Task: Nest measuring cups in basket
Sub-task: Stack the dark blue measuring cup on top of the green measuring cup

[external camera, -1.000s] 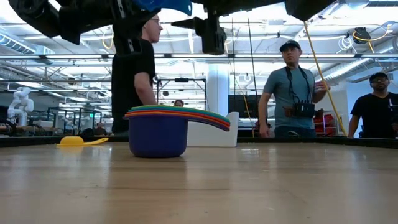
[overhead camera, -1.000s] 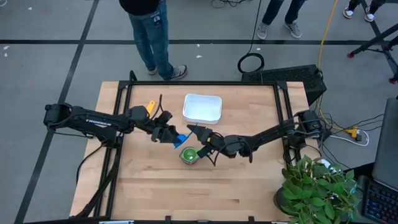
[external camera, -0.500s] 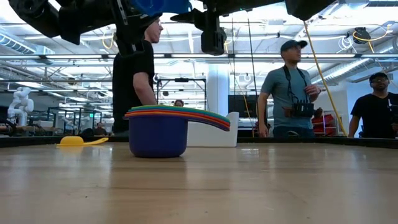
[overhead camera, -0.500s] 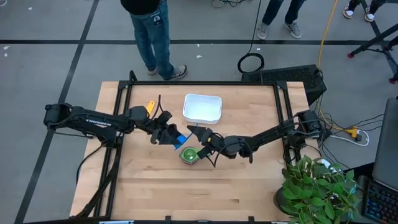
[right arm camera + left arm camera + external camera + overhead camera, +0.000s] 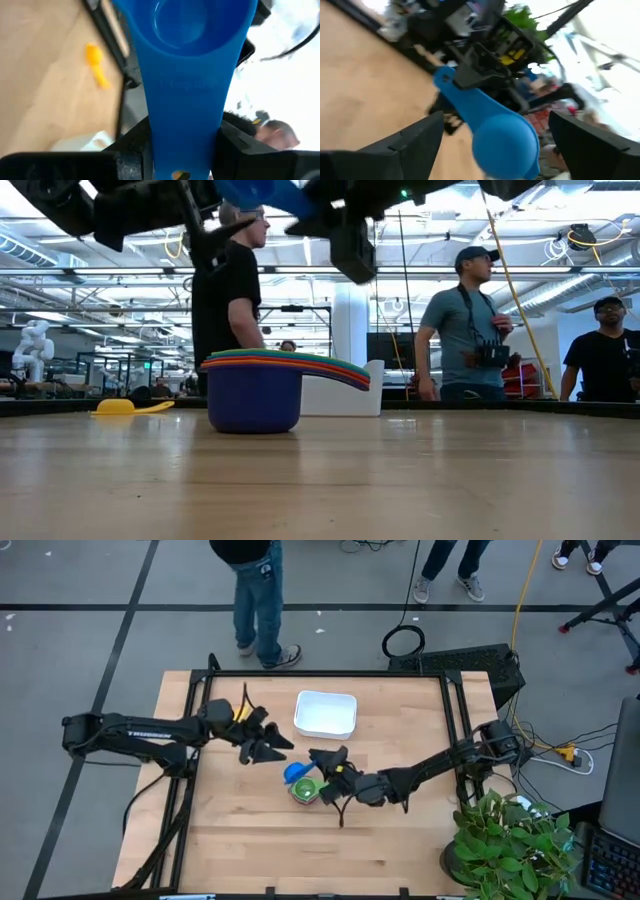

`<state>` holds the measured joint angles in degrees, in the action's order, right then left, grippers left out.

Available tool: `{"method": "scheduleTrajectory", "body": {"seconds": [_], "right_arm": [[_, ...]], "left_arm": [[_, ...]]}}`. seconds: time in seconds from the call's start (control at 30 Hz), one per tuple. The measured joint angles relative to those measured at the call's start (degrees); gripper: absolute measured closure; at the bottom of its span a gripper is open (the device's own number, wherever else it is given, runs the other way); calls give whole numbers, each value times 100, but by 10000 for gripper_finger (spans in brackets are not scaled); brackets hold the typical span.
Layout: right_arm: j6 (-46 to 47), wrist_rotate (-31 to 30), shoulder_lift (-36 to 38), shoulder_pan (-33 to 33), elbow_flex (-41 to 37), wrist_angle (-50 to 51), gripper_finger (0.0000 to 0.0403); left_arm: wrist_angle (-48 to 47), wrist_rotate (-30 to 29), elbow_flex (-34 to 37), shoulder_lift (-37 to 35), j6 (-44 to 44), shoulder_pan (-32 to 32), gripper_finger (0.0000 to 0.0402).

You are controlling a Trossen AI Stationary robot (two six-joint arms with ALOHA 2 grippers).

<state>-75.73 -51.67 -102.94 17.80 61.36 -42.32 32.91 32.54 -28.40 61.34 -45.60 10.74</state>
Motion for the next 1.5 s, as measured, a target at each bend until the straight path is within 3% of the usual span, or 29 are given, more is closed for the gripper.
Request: {"method": "scheduleTrajectory", "body": {"seconds": [0.13,0.2,0.43,0.7,0.87,1.5], "right_arm": [[1296,-177,22,73,28,1057,283],[2185,97,22,75,114,1674,283],[4878,2031,22,-54,751,3681,283],[7911,4033,34,-655,2374,7081,283],[8125,4137,33,-749,2439,7676,283],[8404,4454,-586,-557,2439,7776,257]], "left_arm": [[-1061,-265,0,-300,552,305,70],[-1488,-416,1,-408,779,428,82],[-2215,-577,2,-643,1195,667,115],[-2437,-617,2,-669,1383,801,128],[-2469,-808,2,-669,1438,805,128],[-2765,-973,2,-667,1497,805,128]]}}
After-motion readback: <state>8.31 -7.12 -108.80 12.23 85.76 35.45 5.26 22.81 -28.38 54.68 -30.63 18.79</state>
